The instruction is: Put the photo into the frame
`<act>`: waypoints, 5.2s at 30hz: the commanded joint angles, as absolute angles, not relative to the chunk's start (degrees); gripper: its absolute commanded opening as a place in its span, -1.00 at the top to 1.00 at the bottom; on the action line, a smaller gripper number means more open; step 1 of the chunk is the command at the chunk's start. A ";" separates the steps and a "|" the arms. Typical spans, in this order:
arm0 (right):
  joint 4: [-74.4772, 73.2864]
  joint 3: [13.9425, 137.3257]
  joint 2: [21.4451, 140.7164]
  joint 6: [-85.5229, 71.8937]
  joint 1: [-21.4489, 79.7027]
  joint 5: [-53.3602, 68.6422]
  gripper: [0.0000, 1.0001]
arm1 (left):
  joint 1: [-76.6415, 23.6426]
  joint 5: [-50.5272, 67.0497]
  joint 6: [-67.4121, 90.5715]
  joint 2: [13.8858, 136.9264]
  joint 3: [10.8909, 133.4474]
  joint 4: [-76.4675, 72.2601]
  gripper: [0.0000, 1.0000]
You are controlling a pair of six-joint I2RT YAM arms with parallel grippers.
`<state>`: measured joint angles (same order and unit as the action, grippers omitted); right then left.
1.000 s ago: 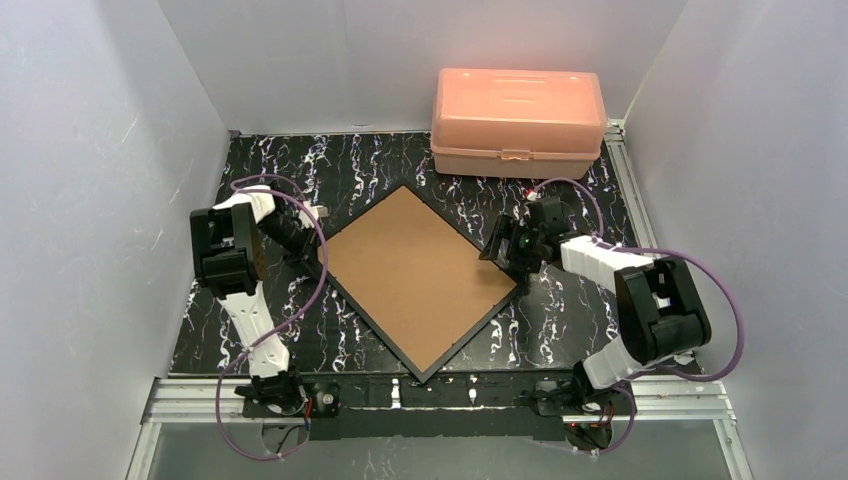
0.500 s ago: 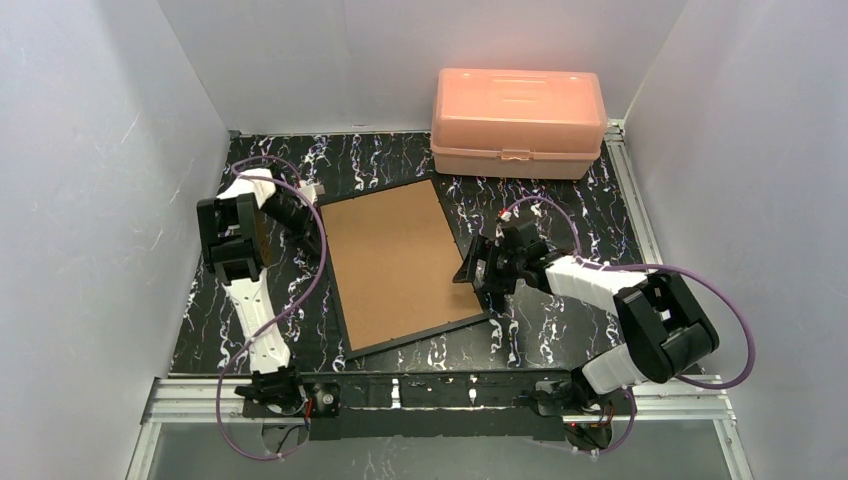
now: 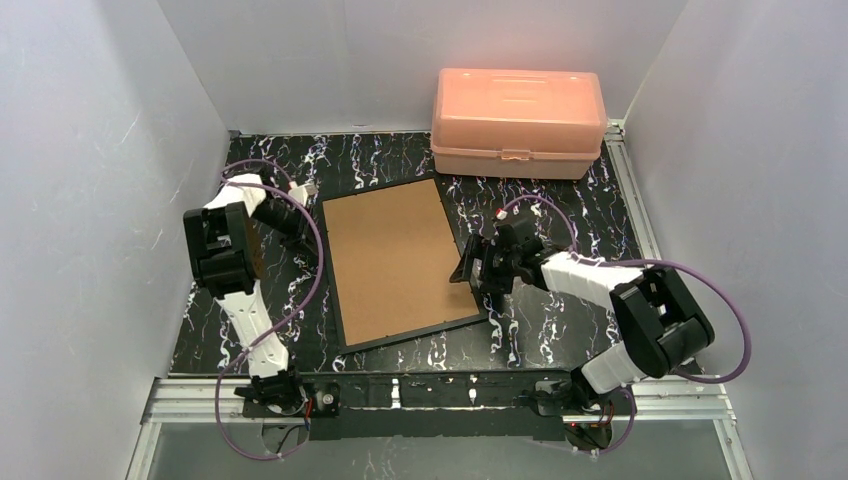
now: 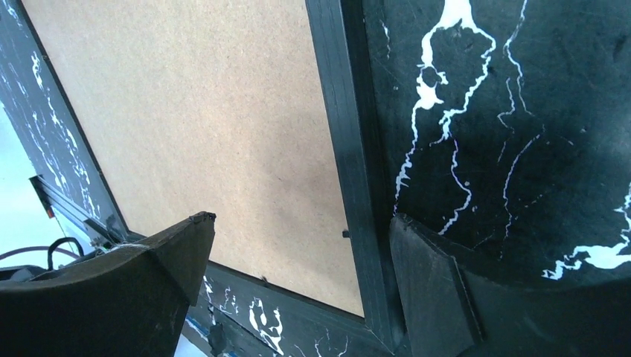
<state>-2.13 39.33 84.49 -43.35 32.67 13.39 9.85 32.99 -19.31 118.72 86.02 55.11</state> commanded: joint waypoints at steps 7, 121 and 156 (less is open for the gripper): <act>-5.78 49.63 92.81 -38.06 31.85 7.98 -0.92 | 9.59 44.44 -10.24 110.01 77.39 50.57 0.69; -0.47 46.73 98.90 -41.71 30.69 12.57 -0.82 | 5.92 41.33 -4.83 110.28 62.83 35.79 0.86; 0.57 44.66 99.79 -44.00 32.92 12.67 -0.82 | 11.17 39.42 -31.84 105.18 66.29 63.13 0.85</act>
